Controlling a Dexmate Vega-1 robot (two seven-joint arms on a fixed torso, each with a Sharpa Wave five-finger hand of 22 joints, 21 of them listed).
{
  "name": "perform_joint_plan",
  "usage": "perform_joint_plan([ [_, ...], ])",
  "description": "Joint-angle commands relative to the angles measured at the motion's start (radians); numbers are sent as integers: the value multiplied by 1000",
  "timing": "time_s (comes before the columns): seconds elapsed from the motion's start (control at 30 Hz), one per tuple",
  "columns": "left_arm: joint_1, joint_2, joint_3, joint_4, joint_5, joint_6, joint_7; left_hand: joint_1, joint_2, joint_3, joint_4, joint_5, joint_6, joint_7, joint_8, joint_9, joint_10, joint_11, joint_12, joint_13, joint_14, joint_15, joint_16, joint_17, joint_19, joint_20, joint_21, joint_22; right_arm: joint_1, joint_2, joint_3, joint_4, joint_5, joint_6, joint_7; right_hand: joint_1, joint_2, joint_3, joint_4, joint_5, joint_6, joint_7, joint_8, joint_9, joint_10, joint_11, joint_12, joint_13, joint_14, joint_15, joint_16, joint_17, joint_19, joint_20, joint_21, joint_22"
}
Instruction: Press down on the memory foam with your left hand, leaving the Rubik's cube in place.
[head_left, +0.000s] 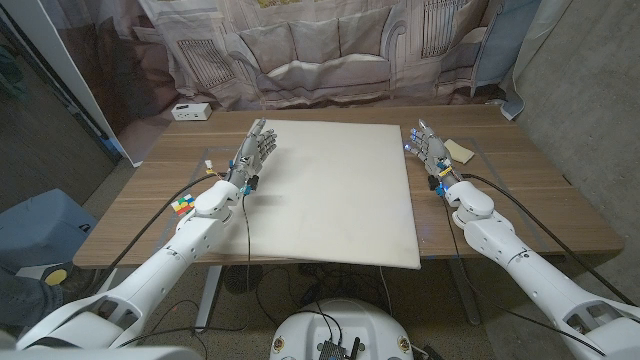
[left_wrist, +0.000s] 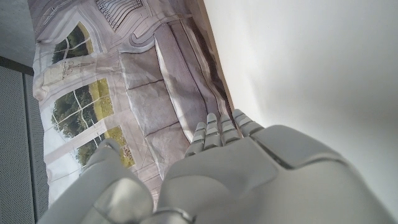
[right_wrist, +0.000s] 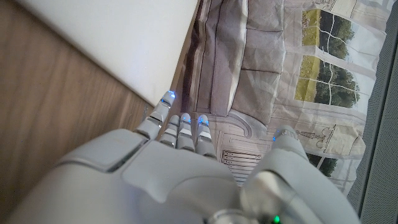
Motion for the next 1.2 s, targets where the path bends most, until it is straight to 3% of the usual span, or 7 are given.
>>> perform_joint_plan([
  [0.03, -20, -14, 8, 61, 22, -105, -66, 7, 1, 7, -3, 5, 7, 3, 11, 3, 12, -5, 9, -1, 3, 4, 6, 1, -2, 8, 6, 5, -43, -9, 2, -56, -32, 11, -59, 10, 1, 8, 0, 5, 9, 0, 7, 2, 2, 8, 5, 4, 6, 6, 6, 3, 11, 3, 3, 3],
  [0.67, -1, 10, 7, 4, 106, -153, 8, 18, 5, 6, -14, 3, 53, 9, 25, 3, 46, -5, 25, -22, 40, 0, 18, 0, 27, 4, 22, 4, -64, -19, 10, -96, -49, 29, -77, 9, 0, 5, -2, 4, 3, 8, 4, 2, 9, 10, 6, -2, 11, 7, 6, -5, 14, 6, -6, 3],
  [0.97, -26, -29, 14, 80, 115, -255, -27, 30, 12, 6, -26, 1, 108, 15, 36, 4, 94, -6, 41, -42, 94, -4, 29, 0, 68, 1, 34, 4, -60, -12, 13, -83, -52, 46, -77, 7, -1, 3, -3, 4, 5, 9, 5, 1, 13, 11, 6, -5, 13, 6, 5, -9, 16, 6, -10, 3],
  [1.2, -23, -25, 18, 65, 141, -278, -16, 35, 15, 7, -31, 0, 121, 13, 36, 4, 111, -5, 45, -49, 115, -3, 32, 0, 79, 2, 35, 4, -65, -20, 15, -89, -51, 48, -69, 6, -2, 1, -4, 3, 6, 11, 5, 1, 17, 8, 6, -7, 20, 5, 7, -13, 19, 7, -13, 3],
])
